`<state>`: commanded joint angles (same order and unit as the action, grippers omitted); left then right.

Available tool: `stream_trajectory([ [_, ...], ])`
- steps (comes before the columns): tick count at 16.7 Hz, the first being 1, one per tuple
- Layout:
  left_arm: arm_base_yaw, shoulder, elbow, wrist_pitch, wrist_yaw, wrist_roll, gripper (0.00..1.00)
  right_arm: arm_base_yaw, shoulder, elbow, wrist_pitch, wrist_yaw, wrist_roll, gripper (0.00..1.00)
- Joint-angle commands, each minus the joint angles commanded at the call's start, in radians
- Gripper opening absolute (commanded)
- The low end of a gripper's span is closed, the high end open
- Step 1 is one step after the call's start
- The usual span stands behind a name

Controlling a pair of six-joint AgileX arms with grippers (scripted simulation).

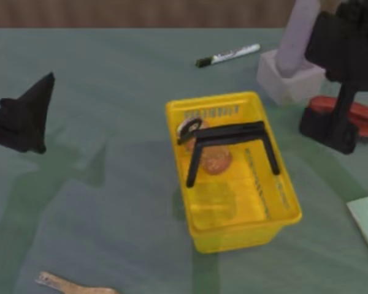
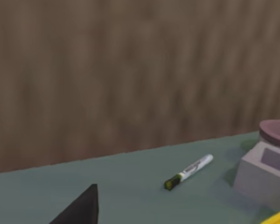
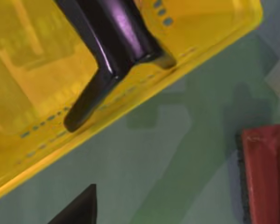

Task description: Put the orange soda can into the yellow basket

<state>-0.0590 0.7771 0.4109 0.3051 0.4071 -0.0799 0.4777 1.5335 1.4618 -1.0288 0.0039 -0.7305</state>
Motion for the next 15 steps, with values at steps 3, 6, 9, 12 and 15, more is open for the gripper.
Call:
stream_trajectory([
  [3,0.034,-0.313,-0.164,-0.132,-0.153,0.017,1.0,0.077,0.267,0.254,-0.169,0.002,-0.12,1.0],
  [6,0.058,-0.559,-0.291,-0.226,-0.279,0.042,1.0,0.142,0.477,0.454,-0.305,0.002,-0.218,1.0],
  [9,0.073,-0.714,-0.376,-0.283,-0.367,0.067,1.0,0.187,0.613,0.583,-0.396,0.0,-0.284,1.0],
  [12,0.079,-0.777,-0.411,-0.305,-0.407,0.08,1.0,0.206,0.668,0.632,-0.435,-0.001,-0.312,1.0],
  [15,0.079,-0.777,-0.411,-0.305,-0.407,0.08,1.0,0.206,0.668,0.632,-0.435,-0.001,-0.312,1.0],
])
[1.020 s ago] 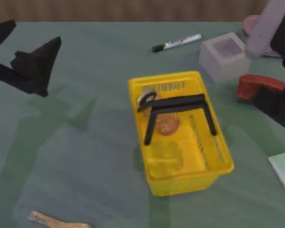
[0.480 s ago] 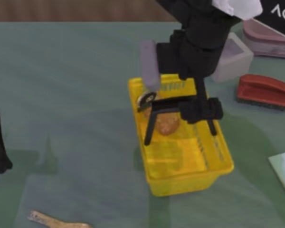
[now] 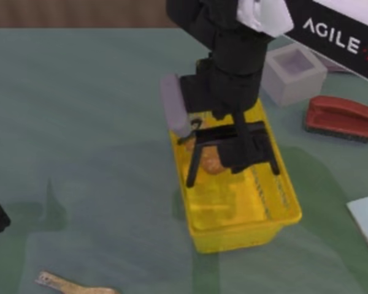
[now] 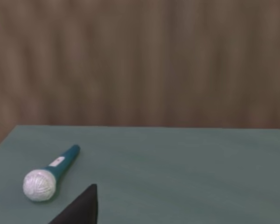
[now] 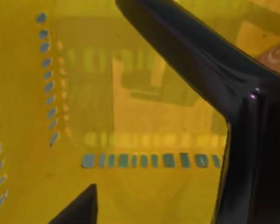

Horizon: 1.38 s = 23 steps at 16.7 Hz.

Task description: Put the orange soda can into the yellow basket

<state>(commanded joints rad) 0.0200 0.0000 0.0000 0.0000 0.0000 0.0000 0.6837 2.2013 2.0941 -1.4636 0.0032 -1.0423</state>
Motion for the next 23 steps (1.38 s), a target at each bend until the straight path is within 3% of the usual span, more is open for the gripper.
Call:
stream_trajectory([
  [12,0.0,0.0,0.0,0.0,0.0,0.0,1.0,0.001,-0.009,-0.094,0.085,0.0,0.001,1.0],
  [23,0.0,0.0,0.0,0.0,0.0,0.0,1.0,0.001,-0.009,-0.094,0.085,0.0,0.001,0.17],
])
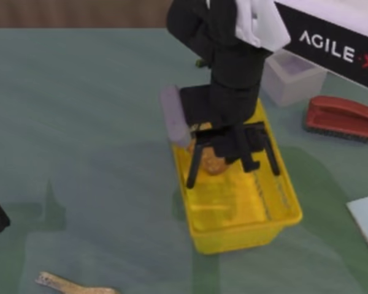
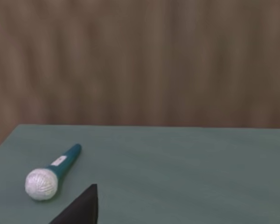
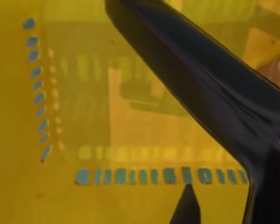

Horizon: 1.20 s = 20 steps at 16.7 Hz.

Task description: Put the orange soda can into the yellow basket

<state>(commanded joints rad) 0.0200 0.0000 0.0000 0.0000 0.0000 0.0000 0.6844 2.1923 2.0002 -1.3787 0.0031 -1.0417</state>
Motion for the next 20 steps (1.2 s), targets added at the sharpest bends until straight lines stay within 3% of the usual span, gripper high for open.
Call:
stream_trajectory([
  [2,0.0,0.0,0.0,0.0,0.0,0.0,1.0,0.0,0.0,0.0,0.0,0.0,0.0,0.02],
  [3,0.0,0.0,0.0,0.0,0.0,0.0,1.0,0.0,0.0,0.0,0.0,0.0,0.0,0.0],
  [20,0.0,0.0,0.0,0.0,0.0,0.0,1.0,0.0,0.0,0.0,0.0,0.0,0.0,0.0],
])
